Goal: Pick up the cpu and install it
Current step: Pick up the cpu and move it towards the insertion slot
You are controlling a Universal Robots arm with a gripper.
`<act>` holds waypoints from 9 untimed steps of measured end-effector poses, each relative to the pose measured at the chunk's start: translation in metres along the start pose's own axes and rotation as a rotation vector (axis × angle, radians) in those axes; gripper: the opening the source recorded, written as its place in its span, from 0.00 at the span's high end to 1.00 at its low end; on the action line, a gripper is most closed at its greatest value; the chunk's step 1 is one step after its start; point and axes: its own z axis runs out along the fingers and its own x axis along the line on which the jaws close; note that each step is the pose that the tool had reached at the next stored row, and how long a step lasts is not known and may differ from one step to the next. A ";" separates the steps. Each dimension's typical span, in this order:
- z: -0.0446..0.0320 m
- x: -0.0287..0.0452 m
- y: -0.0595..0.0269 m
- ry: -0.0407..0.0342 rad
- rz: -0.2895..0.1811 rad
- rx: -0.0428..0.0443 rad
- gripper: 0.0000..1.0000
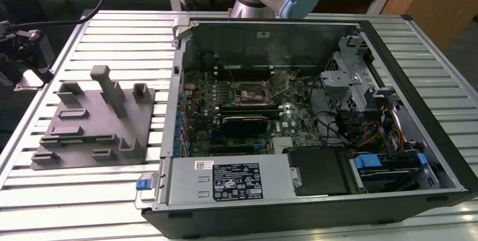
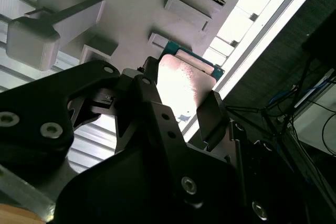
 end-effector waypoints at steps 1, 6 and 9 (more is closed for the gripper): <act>-0.0007 0.0000 0.0000 0.0001 0.000 0.0000 0.46; -0.0044 -0.0001 0.0003 -0.0001 0.000 0.0000 0.46; -0.0065 -0.0001 0.0004 -0.0001 0.000 0.0000 0.46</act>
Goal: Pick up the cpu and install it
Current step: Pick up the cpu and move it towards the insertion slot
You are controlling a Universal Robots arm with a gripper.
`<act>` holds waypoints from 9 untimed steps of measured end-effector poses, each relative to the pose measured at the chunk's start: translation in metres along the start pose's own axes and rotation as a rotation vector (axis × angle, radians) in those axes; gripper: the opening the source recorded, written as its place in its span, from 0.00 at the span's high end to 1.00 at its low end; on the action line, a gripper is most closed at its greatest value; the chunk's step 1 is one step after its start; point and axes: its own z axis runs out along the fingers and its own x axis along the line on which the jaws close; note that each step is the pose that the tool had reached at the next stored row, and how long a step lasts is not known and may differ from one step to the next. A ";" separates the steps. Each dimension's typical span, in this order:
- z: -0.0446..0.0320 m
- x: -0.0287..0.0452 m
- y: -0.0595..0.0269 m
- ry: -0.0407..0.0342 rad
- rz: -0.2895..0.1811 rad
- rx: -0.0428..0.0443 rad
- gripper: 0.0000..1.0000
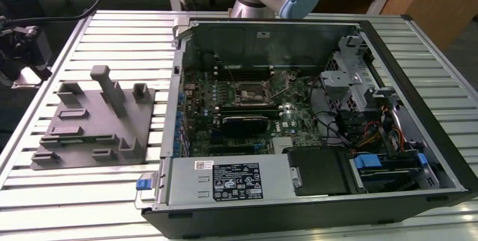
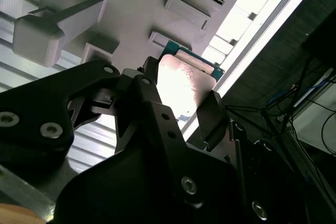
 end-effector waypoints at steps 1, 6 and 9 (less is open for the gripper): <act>-0.0006 0.0000 0.0000 0.0000 0.000 0.0000 0.46; -0.0038 -0.0001 0.0002 0.0001 0.000 0.0001 0.46; -0.0058 -0.0001 0.0004 0.0000 0.000 0.0000 0.46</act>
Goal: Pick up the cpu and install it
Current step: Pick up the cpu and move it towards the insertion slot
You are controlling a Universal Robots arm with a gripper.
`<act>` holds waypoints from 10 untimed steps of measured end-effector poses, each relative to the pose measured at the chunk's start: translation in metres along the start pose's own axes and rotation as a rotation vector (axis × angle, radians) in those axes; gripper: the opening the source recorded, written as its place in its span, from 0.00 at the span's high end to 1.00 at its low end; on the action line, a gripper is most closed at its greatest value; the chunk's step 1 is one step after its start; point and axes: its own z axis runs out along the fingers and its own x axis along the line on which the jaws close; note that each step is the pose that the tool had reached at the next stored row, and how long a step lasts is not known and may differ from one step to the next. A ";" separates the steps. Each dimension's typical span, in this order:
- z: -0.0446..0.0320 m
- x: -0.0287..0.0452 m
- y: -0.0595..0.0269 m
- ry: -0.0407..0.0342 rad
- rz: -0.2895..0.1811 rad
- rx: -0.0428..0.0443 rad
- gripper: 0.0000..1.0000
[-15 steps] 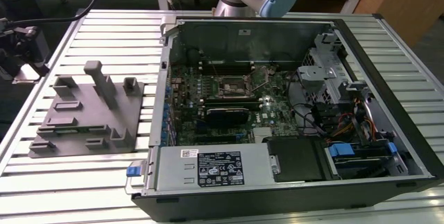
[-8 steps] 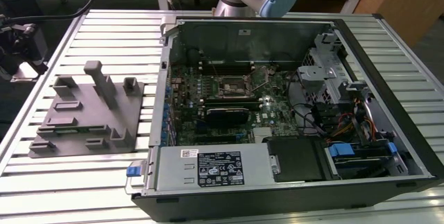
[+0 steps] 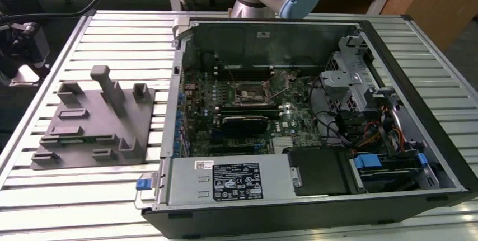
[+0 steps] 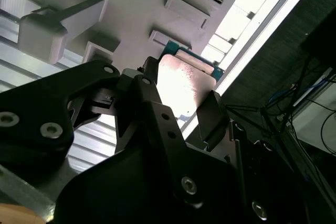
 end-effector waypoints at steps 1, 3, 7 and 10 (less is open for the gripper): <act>-0.0007 0.0000 0.0000 0.0001 0.000 0.0000 0.46; -0.0018 0.0000 0.0001 0.0000 0.000 0.0000 0.46; -0.0043 -0.0001 0.0002 0.0001 0.000 0.0000 0.46; -0.0061 -0.0001 0.0004 0.0001 0.000 0.0000 0.46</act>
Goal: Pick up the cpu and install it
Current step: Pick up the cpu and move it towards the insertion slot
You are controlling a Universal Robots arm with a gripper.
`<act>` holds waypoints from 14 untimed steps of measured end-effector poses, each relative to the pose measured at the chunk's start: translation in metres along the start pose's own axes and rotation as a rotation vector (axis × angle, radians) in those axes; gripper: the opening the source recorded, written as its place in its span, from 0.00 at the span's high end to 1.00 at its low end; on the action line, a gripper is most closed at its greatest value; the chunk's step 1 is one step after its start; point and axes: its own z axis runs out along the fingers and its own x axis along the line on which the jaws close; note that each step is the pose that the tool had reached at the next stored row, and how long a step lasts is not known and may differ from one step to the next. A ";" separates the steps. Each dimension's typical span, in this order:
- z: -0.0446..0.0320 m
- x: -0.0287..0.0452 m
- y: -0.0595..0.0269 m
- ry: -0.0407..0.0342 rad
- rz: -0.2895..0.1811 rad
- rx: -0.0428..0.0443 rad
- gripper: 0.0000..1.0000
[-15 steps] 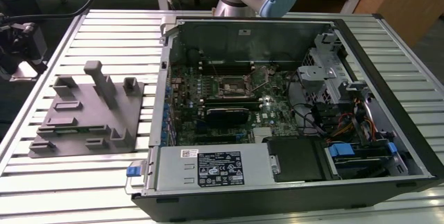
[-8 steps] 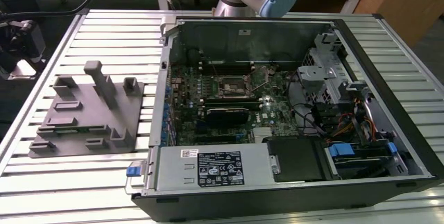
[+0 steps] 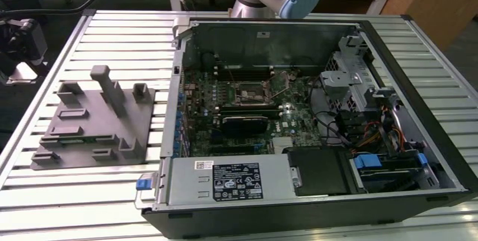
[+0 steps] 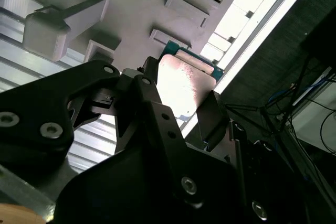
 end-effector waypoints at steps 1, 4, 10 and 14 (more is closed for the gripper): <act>-0.0006 0.0000 0.0000 -0.0001 0.000 0.0000 0.46; -0.0026 0.0000 0.0002 0.0000 0.000 0.0000 0.46; -0.0064 -0.0001 0.0004 0.0000 0.000 0.0000 0.46; -0.0090 -0.0001 0.0005 -0.0001 0.000 0.0000 0.46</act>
